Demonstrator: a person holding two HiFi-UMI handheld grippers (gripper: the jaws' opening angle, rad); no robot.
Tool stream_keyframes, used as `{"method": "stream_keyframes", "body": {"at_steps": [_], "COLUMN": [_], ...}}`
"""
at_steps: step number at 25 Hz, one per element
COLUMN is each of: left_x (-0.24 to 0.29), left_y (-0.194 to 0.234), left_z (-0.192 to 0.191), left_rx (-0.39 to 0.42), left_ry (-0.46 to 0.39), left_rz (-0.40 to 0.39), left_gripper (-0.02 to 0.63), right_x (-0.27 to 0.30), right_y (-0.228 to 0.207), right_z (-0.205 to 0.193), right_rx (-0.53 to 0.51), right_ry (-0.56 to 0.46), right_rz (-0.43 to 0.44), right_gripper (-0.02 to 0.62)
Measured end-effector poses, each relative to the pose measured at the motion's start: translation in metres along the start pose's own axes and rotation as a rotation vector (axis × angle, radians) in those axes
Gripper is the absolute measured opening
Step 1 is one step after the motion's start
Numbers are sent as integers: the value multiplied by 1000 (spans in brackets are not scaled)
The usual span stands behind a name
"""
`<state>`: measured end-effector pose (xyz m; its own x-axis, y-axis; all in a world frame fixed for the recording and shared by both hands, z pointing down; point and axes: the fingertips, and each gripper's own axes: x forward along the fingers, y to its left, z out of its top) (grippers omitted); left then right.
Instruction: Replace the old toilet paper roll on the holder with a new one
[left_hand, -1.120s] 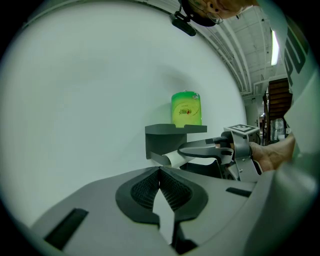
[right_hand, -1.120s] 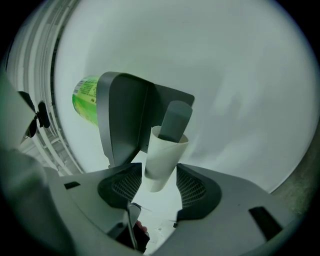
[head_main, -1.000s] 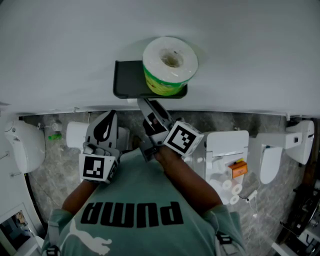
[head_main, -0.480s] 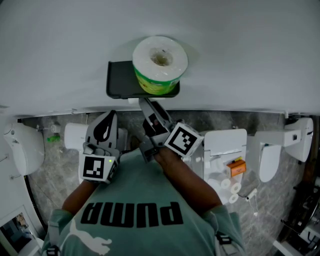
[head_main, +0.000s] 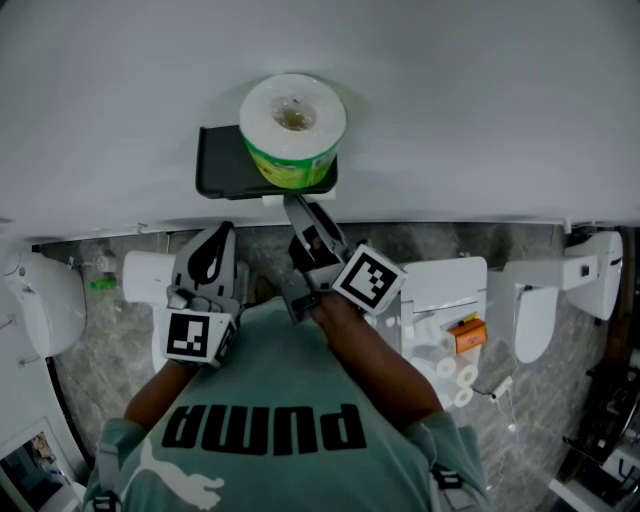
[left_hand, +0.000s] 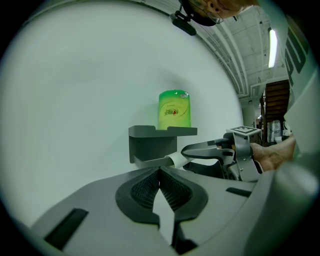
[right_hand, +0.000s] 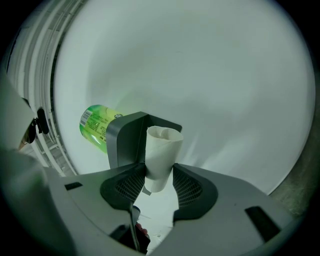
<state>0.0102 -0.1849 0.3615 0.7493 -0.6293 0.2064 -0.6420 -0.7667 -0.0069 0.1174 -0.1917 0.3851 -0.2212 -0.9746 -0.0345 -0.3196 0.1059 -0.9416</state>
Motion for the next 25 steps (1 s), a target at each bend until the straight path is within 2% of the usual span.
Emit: {"method": "stream_keyframes", "body": {"at_steps": [20, 25], "left_x": [19, 25], "left_y": [-34, -44], "left_z": [9, 11], "left_rx": [-9, -22], "left_ry": [-36, -45], "left_rz": [-34, -62], "left_gripper": [3, 3], "right_x": [-36, -52], "right_y": [-14, -16], "right_z": [53, 69], "right_rx": [-15, -64], "right_ry": [-103, -144], "right_rz": [-38, -74], "right_gripper": [179, 178]}}
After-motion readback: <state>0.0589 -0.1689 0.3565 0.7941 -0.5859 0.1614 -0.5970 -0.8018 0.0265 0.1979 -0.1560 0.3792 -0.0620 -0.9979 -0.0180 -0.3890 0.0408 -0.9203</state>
